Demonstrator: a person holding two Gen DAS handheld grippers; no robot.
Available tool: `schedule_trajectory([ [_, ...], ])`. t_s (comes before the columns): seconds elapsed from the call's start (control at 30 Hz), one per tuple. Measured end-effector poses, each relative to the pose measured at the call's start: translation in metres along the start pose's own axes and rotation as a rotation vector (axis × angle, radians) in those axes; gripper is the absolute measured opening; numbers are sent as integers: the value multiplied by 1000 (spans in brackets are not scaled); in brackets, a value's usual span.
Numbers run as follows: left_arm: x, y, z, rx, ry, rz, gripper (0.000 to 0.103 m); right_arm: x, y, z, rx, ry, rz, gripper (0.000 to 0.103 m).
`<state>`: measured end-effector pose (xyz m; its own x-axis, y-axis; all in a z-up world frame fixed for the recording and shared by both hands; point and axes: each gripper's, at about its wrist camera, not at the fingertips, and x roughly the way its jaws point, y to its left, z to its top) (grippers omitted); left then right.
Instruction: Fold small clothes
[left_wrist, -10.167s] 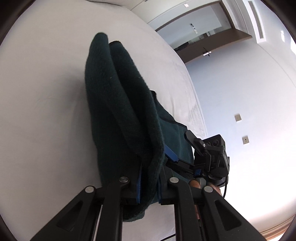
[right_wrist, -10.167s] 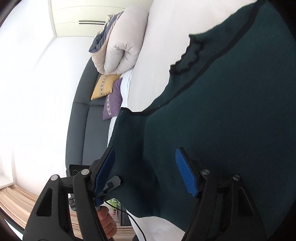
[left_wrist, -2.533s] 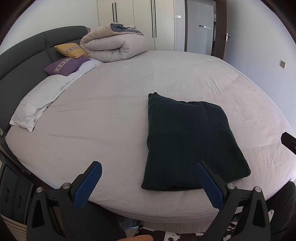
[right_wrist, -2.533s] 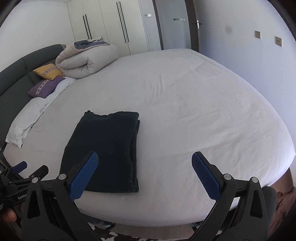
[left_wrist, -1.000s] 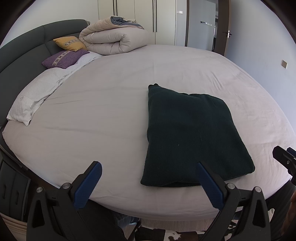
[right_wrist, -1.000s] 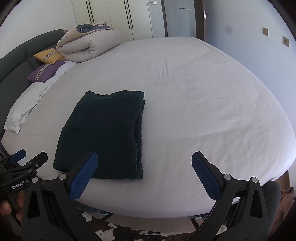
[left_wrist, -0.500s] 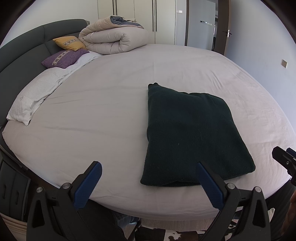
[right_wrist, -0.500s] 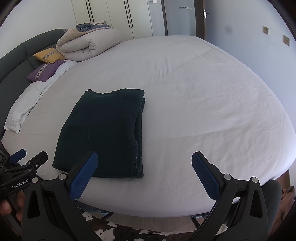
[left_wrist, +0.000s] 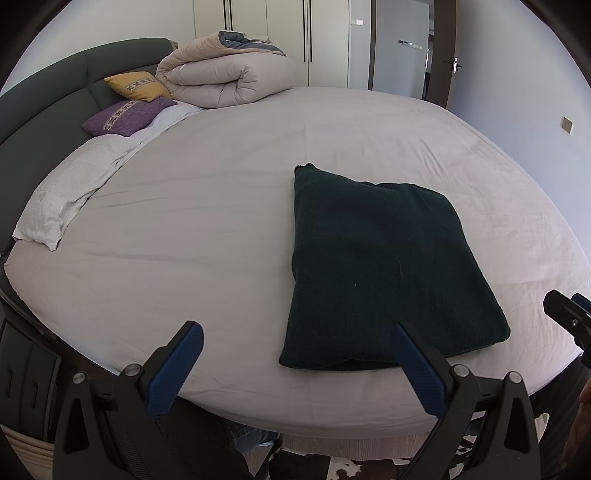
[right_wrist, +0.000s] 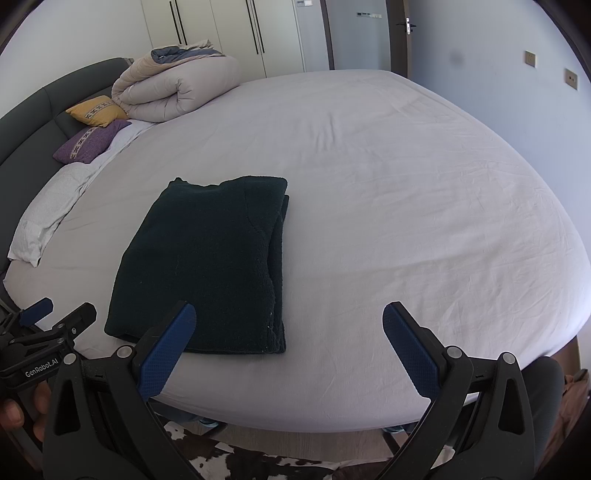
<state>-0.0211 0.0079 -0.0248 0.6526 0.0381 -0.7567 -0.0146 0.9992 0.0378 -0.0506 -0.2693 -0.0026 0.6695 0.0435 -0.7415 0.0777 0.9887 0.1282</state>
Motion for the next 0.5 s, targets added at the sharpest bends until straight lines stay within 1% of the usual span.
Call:
schedule_trajectory([
  [0.5,0,0,-1,0,1,1,103,1,1,-3,4,3,-2,103],
])
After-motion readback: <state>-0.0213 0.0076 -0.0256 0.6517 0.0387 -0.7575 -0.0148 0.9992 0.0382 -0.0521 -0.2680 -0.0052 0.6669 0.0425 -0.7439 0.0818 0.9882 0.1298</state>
